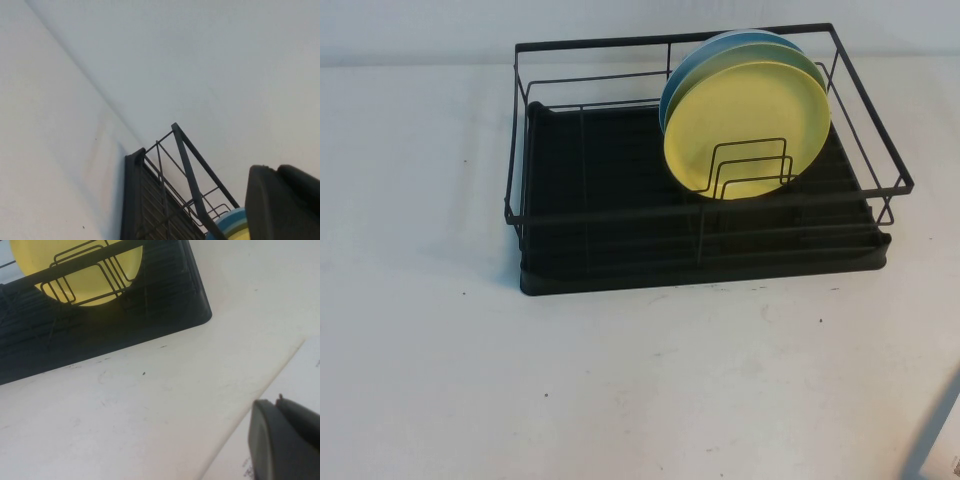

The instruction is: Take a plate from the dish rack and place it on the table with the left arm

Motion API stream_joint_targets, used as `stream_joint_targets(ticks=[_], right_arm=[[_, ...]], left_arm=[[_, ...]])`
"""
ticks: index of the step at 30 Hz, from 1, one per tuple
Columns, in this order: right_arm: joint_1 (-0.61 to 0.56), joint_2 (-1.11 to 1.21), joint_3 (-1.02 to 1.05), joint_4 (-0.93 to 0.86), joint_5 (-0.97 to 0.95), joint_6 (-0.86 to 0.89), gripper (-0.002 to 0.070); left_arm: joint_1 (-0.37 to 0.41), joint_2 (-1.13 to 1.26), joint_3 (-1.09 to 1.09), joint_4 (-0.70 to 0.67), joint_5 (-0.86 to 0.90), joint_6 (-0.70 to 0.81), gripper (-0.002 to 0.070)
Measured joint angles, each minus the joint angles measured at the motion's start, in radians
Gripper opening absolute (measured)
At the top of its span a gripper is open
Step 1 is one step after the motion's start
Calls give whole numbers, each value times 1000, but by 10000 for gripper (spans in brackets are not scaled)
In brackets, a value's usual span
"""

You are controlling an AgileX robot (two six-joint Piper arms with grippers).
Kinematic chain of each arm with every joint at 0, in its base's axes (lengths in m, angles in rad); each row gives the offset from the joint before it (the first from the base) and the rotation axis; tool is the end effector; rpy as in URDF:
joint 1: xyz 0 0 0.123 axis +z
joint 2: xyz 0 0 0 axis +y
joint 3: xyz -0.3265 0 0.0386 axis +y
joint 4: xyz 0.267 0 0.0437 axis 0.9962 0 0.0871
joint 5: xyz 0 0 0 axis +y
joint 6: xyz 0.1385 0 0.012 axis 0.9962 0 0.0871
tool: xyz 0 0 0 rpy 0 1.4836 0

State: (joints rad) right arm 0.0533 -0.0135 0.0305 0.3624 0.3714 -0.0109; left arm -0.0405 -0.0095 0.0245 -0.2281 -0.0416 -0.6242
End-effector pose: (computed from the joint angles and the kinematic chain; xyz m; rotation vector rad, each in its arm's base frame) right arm 0.0722 0.0218 0.1583 0.1659 1.8576 0.3847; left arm 0.0789 -0.0019 0.2137 -0.5990 1.3741 -0.7180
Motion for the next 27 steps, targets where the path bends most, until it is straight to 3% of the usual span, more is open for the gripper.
stream_joint_targets(ticks=[4, 8, 17, 22, 27], right_arm=[[0, 0, 0, 5, 0, 0, -18], [0, 0, 0, 15, 0, 0, -18], [0, 0, 0, 23, 0, 0, -18], [0, 0, 0, 26, 0, 0, -18], [0, 0, 0, 26, 0, 0, -18]], left_arm=[[-9, 0, 0, -4, 24, -17, -3], [-70, 15, -125, 5, 256, 72, -3], [-256, 515, -733, 82, 803, 641, -3], [-267, 792, -933, 77, 875, 955, -3], [-267, 1071, -1111, -1, 880, 1106, -3]])
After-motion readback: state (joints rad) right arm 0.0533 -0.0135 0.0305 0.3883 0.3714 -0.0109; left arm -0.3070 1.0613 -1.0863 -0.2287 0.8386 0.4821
